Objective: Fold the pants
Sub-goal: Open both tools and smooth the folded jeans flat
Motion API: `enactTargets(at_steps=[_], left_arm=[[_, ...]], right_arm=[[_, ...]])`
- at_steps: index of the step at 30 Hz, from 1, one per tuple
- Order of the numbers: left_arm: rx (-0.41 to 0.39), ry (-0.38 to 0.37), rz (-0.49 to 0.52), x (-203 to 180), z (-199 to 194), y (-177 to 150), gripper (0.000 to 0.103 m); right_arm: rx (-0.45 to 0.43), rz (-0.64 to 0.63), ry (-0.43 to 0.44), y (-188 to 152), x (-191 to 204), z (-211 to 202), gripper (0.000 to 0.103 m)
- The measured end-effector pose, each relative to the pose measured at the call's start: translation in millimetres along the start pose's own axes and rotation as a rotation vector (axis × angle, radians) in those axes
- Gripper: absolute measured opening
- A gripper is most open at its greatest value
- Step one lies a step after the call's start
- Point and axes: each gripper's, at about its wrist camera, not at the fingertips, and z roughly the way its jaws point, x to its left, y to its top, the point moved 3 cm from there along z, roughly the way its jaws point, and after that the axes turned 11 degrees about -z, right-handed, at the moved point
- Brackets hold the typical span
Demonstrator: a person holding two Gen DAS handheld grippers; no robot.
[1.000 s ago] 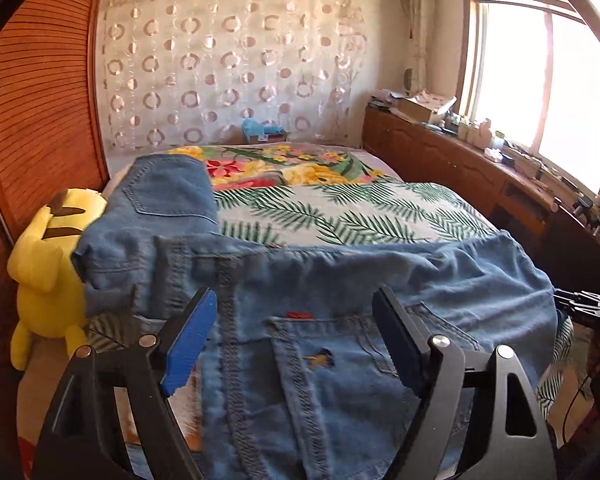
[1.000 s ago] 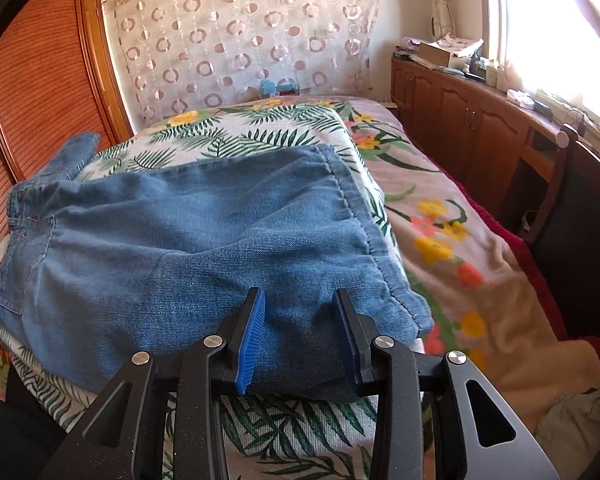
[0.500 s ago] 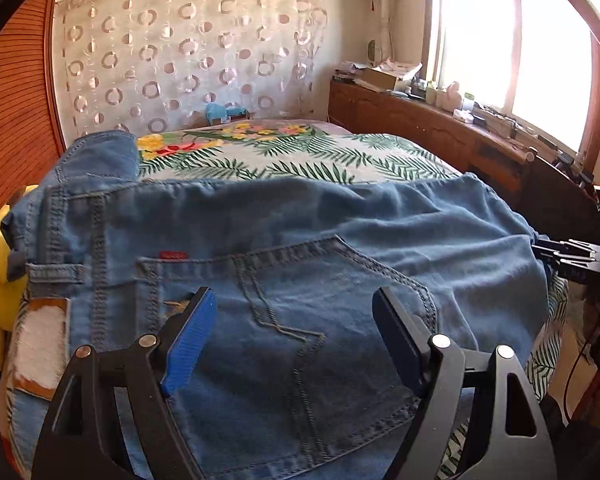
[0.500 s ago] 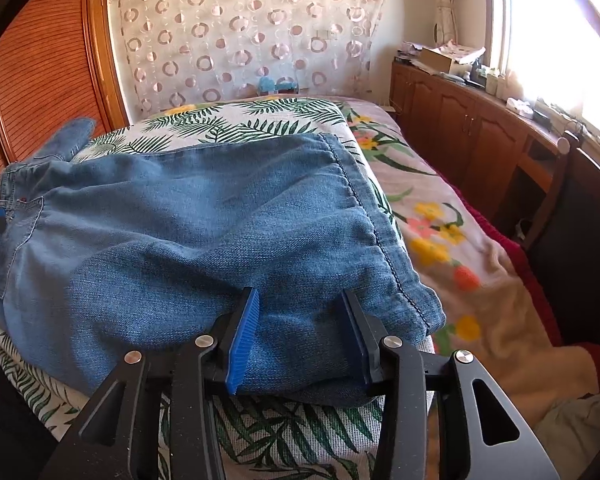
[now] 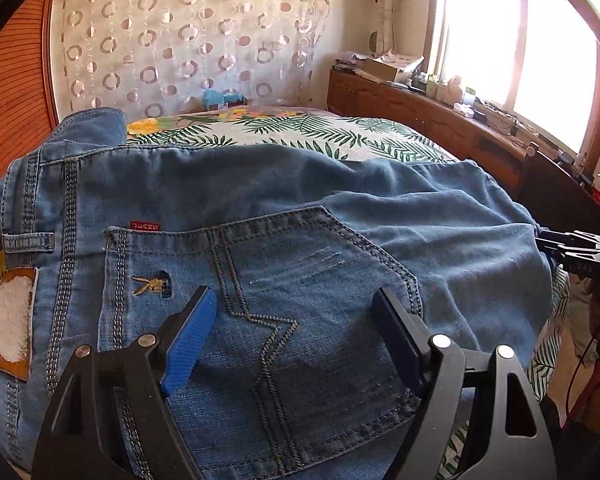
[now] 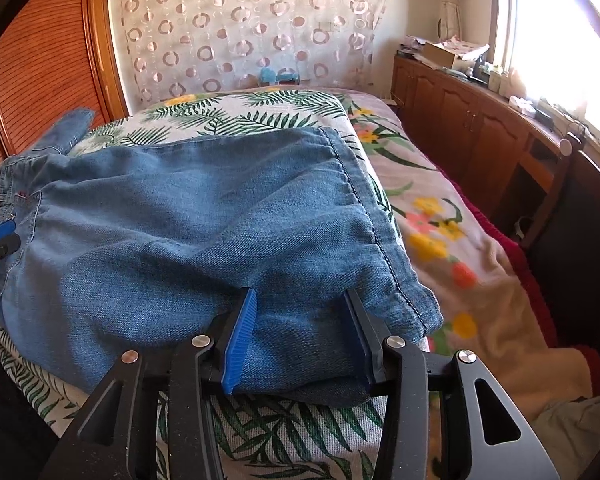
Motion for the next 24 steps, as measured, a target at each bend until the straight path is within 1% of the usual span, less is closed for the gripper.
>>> enactTargets(at_steps=[1, 2, 3, 6, 9, 12, 15, 19, 21, 24], left_arm=[[0.0, 0.0, 0.001, 0, 2, 1, 0.081], [-0.001, -0.001, 0.001, 0, 2, 1, 0.081], [-0.003, -0.002, 0.0, 0, 3, 1, 0.081], [-0.005, -0.002, -0.001, 0, 3, 1, 0.081], [-0.005, 0.0, -0.002, -1, 4, 1, 0.081], [-0.006, 0.004, -0.001, -2, 4, 2, 0.081], [-0.004, 0.007, 0.003, -2, 5, 2, 0.081], [-0.004, 0.018, 0.013, -3, 6, 2, 0.081], [-0.002, 0.026, 0.022, -4, 7, 2, 0.081], [-0.004, 0.028, 0.024, -4, 6, 2, 0.081]], right_arm=[[0.013, -0.01, -0.023, 1, 0, -1, 0.055], [0.023, -0.021, -0.045, 2, 0, -2, 0.058], [0.03, -0.025, -0.054, 2, -1, -5, 0.058], [0.023, -0.012, -0.042, 1, -8, -17, 0.058], [0.024, -0.019, -0.057, -2, -16, -28, 0.059], [0.041, -0.009, -0.055, -7, -24, -32, 0.059], [0.073, 0.001, -0.056, -10, -30, -31, 0.059], [0.073, 0.042, -0.015, -11, -37, -25, 0.059], [0.087, 0.04, -0.009, -11, -38, -19, 0.059], [0.08, 0.055, 0.009, -9, -43, -16, 0.059]])
